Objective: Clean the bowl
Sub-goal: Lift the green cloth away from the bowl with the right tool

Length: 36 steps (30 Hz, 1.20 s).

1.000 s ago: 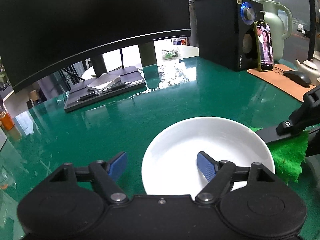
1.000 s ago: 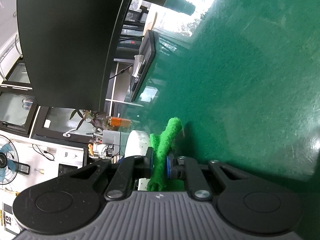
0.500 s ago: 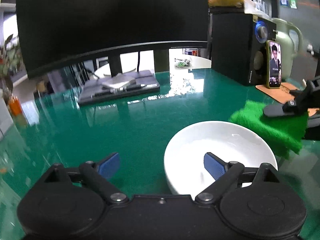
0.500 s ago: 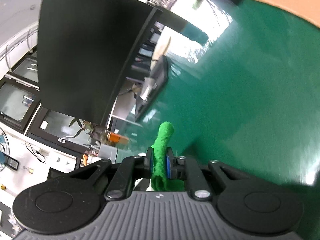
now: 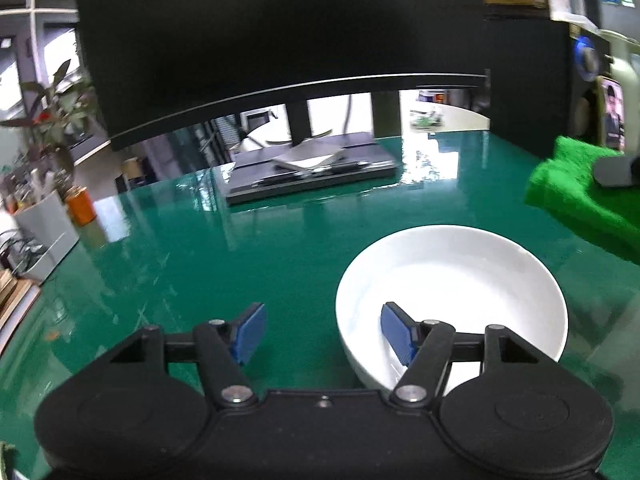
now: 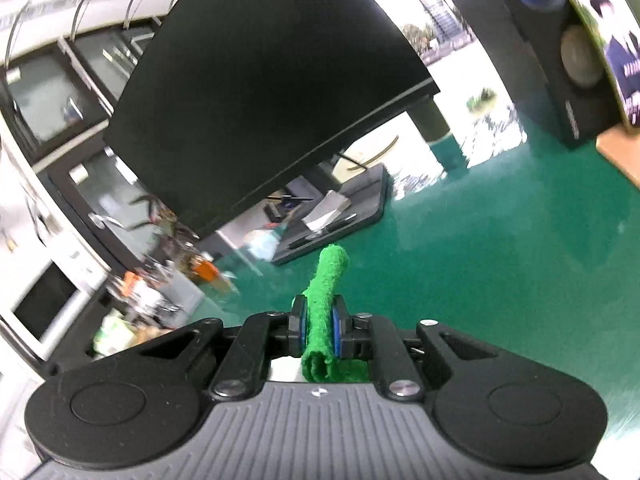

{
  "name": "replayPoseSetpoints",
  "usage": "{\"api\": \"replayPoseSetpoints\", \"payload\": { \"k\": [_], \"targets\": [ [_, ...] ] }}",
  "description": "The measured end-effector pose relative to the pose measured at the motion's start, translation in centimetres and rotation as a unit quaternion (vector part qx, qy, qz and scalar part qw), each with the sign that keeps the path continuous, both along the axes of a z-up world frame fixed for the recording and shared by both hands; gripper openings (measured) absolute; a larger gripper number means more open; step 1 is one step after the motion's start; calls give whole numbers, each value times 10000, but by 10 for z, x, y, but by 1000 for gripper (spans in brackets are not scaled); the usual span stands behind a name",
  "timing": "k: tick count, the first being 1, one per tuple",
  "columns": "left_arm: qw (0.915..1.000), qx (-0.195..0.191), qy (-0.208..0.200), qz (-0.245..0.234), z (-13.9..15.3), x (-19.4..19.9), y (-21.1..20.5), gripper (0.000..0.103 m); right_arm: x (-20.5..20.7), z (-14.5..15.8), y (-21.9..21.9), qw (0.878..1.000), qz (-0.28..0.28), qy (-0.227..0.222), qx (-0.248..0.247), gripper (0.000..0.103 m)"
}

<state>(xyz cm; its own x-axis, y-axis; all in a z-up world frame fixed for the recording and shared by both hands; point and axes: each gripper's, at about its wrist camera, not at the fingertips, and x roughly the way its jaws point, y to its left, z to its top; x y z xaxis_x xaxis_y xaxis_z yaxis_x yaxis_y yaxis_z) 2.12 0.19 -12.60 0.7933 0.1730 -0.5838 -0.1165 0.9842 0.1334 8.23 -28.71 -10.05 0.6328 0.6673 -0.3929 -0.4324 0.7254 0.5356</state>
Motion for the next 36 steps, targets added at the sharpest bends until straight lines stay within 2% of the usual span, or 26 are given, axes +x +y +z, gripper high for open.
{"api": "replayPoseSetpoints", "payload": {
  "k": [2,9,16,20,21,24,26,29,31,33,35,36],
  "targets": [
    [9999,-21,-17,125,0,-3,7,64,-2,0,8,9992,-97,-211,-336,13],
    [9999,-77,-31,150,-1,-4,11,64,0,-5,17,9985,-61,-180,-515,13],
    [9995,-122,-38,277,-3,-2,19,71,-2,-10,15,9981,-158,-98,-594,13],
    [9988,-171,-57,446,-3,-4,22,72,-3,-16,23,9959,-204,-103,-874,13],
    [9984,-234,-86,501,-3,-5,24,75,-3,-18,25,9954,-198,-101,-933,13],
    [9972,-417,-252,575,1,-12,26,94,-5,-33,39,9884,-194,-139,-1498,15],
    [9968,-431,-374,568,5,-18,26,99,-7,-40,46,9842,-200,-196,-1750,23],
    [9972,-272,-402,565,10,-21,23,99,-11,-39,48,9847,-176,-249,-1717,35],
    [9971,-297,-436,541,13,-23,23,99,-15,-33,47,9842,-248,-366,-1716,37],
    [9976,-295,-407,486,15,-20,21,99,-22,-23,45,9840,-315,-562,-1658,46],
    [9985,-204,-332,383,13,-18,17,98,-27,-13,44,9839,-337,-766,-1579,61],
    [9989,-164,-296,335,12,-17,15,96,-29,-9,46,9816,-273,-899,-1661,65]
  ]
}}
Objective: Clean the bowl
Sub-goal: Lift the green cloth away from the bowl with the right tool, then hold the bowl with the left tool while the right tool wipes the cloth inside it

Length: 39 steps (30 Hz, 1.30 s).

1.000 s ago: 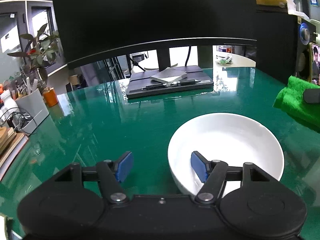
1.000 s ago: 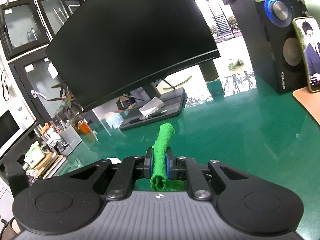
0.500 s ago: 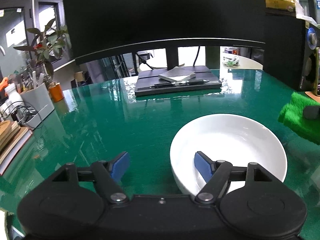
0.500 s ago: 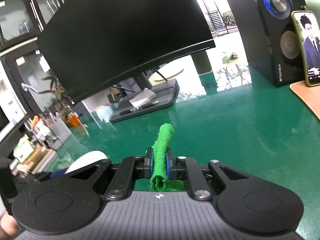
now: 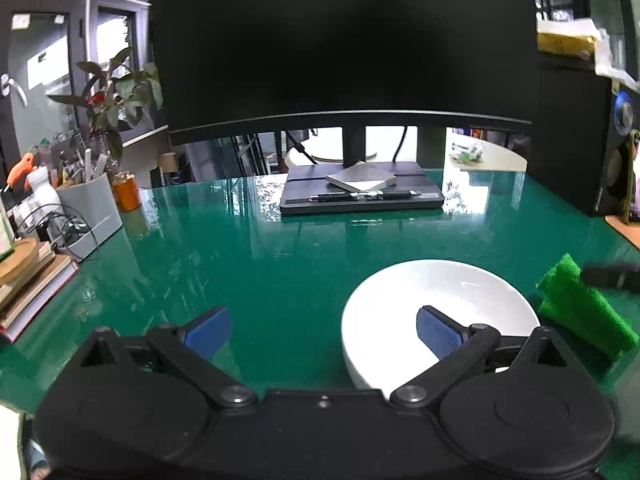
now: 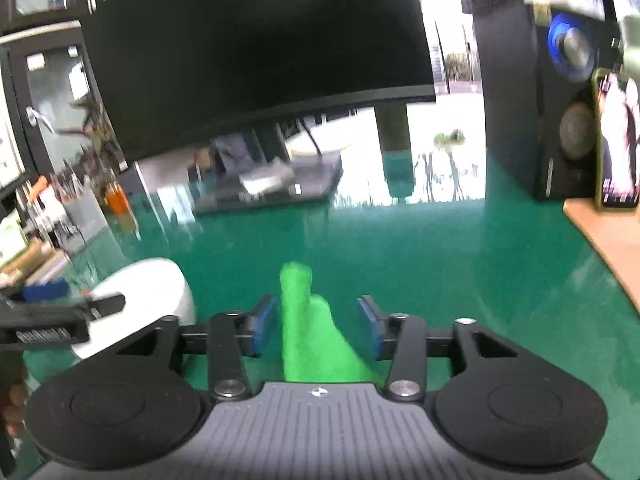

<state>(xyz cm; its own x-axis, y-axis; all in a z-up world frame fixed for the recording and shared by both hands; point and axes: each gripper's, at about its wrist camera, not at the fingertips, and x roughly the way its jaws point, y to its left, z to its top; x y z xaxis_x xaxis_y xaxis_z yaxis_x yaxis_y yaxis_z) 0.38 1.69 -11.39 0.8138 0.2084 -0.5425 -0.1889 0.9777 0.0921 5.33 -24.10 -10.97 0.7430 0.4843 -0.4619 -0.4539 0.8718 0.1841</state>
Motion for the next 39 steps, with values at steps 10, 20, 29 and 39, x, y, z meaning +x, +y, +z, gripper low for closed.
{"api": "replayPoseSetpoints", "payload": {
  "k": [10,20,29,39],
  "targets": [
    [9965,-612,121,-549,-9,-5,7,31,34,-28,5,9964,86,785,309,8],
    [9933,-688,145,-919,-21,-6,-4,32,9,27,71,9758,1948,51,991,8],
    [9921,-727,120,-1015,-24,-15,-2,38,16,12,105,9656,2413,404,878,24],
    [9923,-756,52,-981,-25,-18,2,48,25,3,112,9682,2259,783,734,9]
  ]
}}
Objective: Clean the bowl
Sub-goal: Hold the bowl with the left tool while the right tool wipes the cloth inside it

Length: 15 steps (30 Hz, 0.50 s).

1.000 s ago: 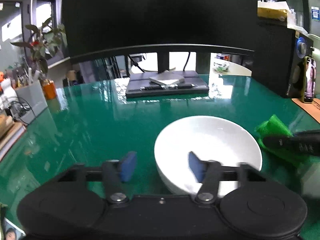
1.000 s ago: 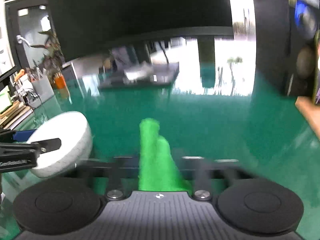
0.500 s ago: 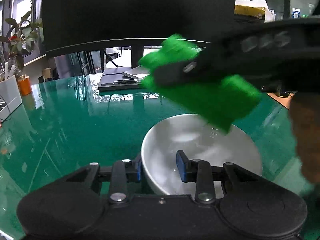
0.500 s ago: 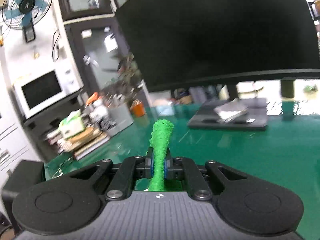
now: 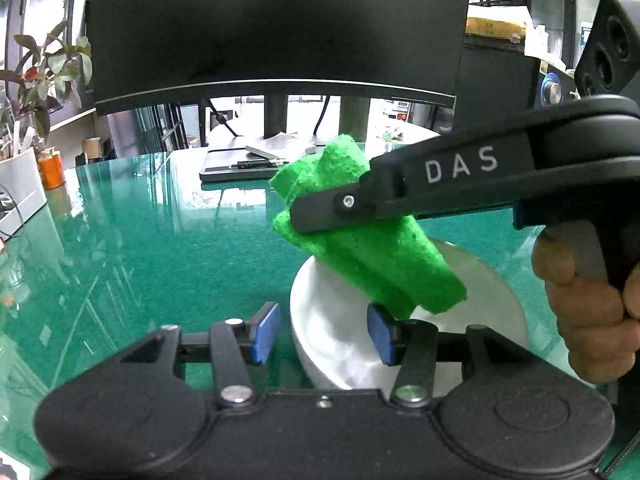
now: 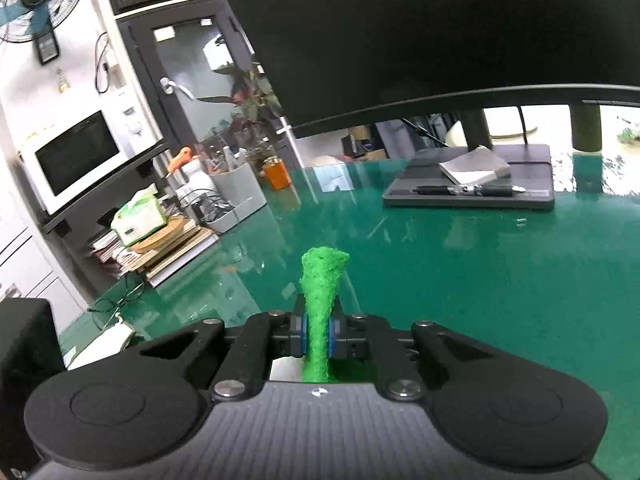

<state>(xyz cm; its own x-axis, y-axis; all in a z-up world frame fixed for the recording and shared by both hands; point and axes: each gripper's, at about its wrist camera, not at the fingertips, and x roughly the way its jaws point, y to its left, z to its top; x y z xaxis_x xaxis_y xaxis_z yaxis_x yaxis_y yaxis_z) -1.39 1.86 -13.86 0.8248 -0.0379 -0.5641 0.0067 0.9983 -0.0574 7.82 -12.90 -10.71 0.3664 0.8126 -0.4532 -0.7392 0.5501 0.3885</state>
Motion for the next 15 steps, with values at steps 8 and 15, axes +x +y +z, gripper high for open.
{"api": "replayPoseSetpoints", "payload": {
  "k": [8,15],
  "targets": [
    [10000,-24,6,-70,2,-5,-3,48,-15,1,22,9957,897,-170,-146,10],
    [10000,58,12,-71,2,-6,-6,48,3,-6,13,9982,288,-367,-380,10]
  ]
}}
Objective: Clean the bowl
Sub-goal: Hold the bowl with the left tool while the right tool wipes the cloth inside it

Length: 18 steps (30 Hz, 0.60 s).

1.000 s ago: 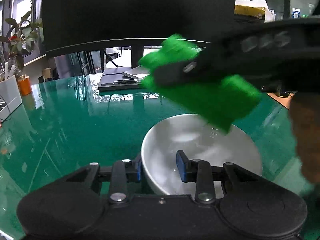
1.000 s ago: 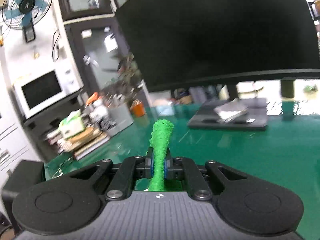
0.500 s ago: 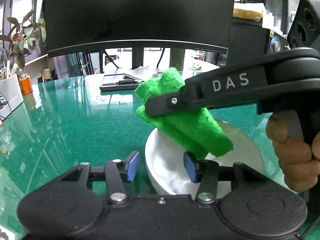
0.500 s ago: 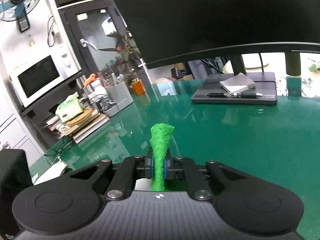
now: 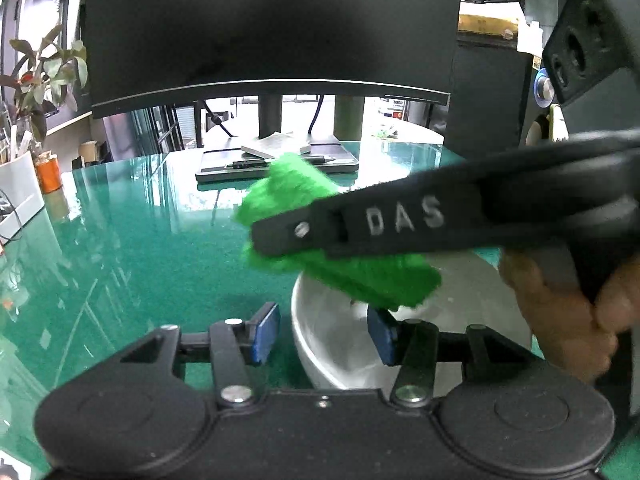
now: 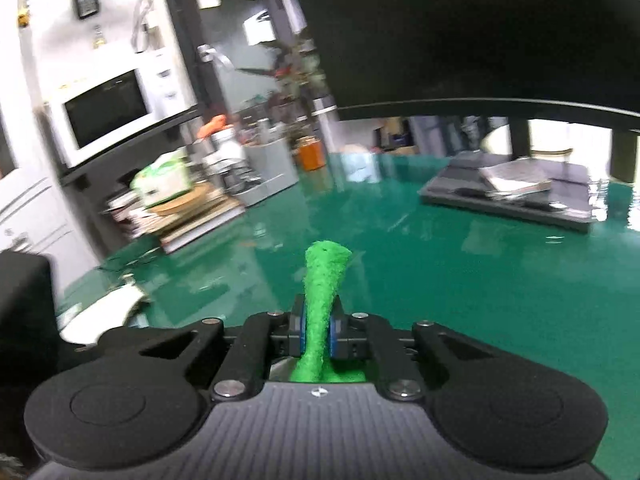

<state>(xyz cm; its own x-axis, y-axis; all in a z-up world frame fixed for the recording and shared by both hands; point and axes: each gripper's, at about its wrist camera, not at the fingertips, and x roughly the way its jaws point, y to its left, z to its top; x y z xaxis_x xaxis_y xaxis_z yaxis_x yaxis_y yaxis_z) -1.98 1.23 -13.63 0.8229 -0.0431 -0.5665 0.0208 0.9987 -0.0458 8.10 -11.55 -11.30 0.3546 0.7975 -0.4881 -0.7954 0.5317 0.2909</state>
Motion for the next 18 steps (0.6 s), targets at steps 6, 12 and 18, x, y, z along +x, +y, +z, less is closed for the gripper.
{"api": "replayPoseSetpoints", "payload": {
  "k": [6,12,18],
  "targets": [
    [10000,63,29,-44,0,1,-4,47,-7,1,4,9990,372,245,33,10],
    [10000,19,41,-84,1,0,-5,38,-10,0,7,9989,449,150,-27,10],
    [10000,13,45,-65,1,4,-2,38,12,-2,-8,9991,-357,76,-234,10]
  ]
}}
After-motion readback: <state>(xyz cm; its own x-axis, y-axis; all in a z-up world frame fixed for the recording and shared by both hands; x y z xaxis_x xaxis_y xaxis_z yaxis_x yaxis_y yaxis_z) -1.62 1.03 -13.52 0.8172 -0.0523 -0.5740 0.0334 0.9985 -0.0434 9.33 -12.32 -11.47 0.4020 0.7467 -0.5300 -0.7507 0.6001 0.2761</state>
